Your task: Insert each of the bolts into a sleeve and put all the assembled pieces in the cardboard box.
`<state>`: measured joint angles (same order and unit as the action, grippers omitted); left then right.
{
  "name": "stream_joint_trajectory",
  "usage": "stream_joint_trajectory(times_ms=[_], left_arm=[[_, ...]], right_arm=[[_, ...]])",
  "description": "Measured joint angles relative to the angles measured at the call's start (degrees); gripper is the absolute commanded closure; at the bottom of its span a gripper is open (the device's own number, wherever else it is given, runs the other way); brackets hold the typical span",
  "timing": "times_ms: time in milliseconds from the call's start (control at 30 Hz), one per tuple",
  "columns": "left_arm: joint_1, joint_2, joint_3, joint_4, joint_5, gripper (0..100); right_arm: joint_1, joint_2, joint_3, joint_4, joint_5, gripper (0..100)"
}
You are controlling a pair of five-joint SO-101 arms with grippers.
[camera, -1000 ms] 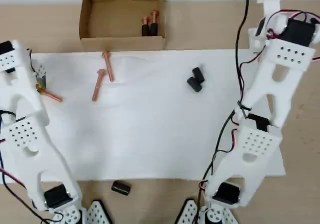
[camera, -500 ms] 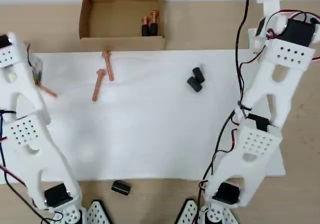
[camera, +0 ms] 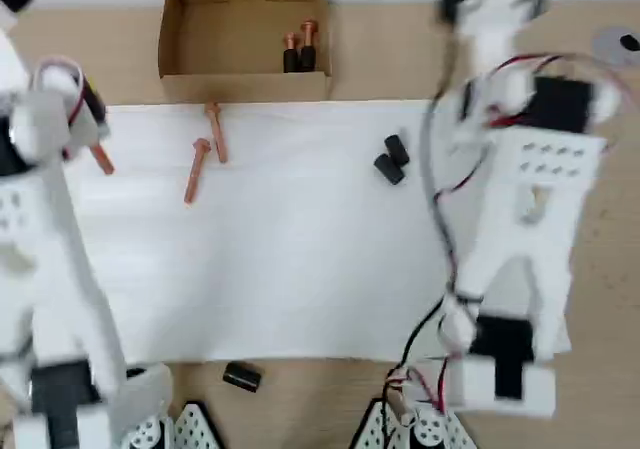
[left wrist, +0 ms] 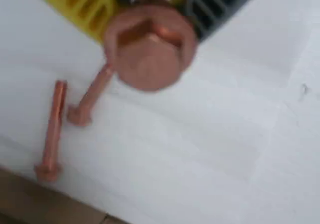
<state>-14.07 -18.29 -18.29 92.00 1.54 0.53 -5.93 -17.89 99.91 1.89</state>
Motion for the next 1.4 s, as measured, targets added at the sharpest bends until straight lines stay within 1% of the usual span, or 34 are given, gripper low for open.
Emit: stream_joint_trajectory(times_ms=[100, 200, 267, 333, 433, 500, 600, 633, 700, 767, 833, 1000, 1100, 1233, 1400], left_arm=[[1.2, -12.7, 20.0, -10.4, -3.8, 99], [4.7, -27.3, 40.7, -20.6, -5.9, 99], [5.8, -36.9, 53.6, -27.6, -6.0, 99], [6.0, -46.2, 64.0, -34.5, -4.1, 99], [6.2, -56.5, 73.9, -41.8, -1.7, 99], [6.2, -59.2, 77.9, -44.7, 0.7, 100], [6.3, -60.3, 82.5, -46.0, 6.0, 100], [6.3, -60.5, 83.4, -46.0, 7.2, 100], [6.3, -60.5, 84.8, -46.4, 8.3, 100], [6.3, -60.7, 86.7, -47.6, 8.7, 100], [6.3, -60.8, 88.1, -48.2, 8.7, 99], [6.3, -60.8, 88.8, -48.3, 8.7, 99], [6.3, -60.8, 88.8, -48.3, 8.2, 99], [6.3, -60.8, 88.8, -48.3, 7.4, 99], [6.3, -60.8, 88.8, -48.3, 7.2, 99]], right_arm=[[-3.4, -4.6, 18.1, -6.4, -0.1, 77.4], [-3.5, -5.4, 28.3, -14.2, -0.2, 77.4], [-3.5, -5.4, 30.4, -18.8, -0.2, 77.4], [-3.5, -5.3, 30.5, -22.5, -0.6, 77.3], [-3.6, -2.5, 30.5, -27.5, -2.5, 77.2], [-3.6, 0.9, 29.5, -29.7, -2.9, 77.2], [-5.3, 7.5, 25.7, -29.6, -2.8, 77.4], [-6.2, 10.1, 23.8, -28.7, -1.3, 77.4], [-8.2, 15.8, 19.5, -25.8, 4.0, 77.4], [-9.0, 22.1, 14.5, -22.7, 9.4, 77.4], [-8.9, 27.8, 8.4, -19.9, 11.6, 77.4], [-8.6, 39.2, -6.4, -12.5, 12.7, 77.4], [-7.1, 43.8, -12.7, -10.1, 12.7, 77.4], [-6.1, 48.5, -17.0, -8.3, 13.2, 77.4], [-6.1, 52.0, -19.2, -6.5, 15.7, 77.4]])
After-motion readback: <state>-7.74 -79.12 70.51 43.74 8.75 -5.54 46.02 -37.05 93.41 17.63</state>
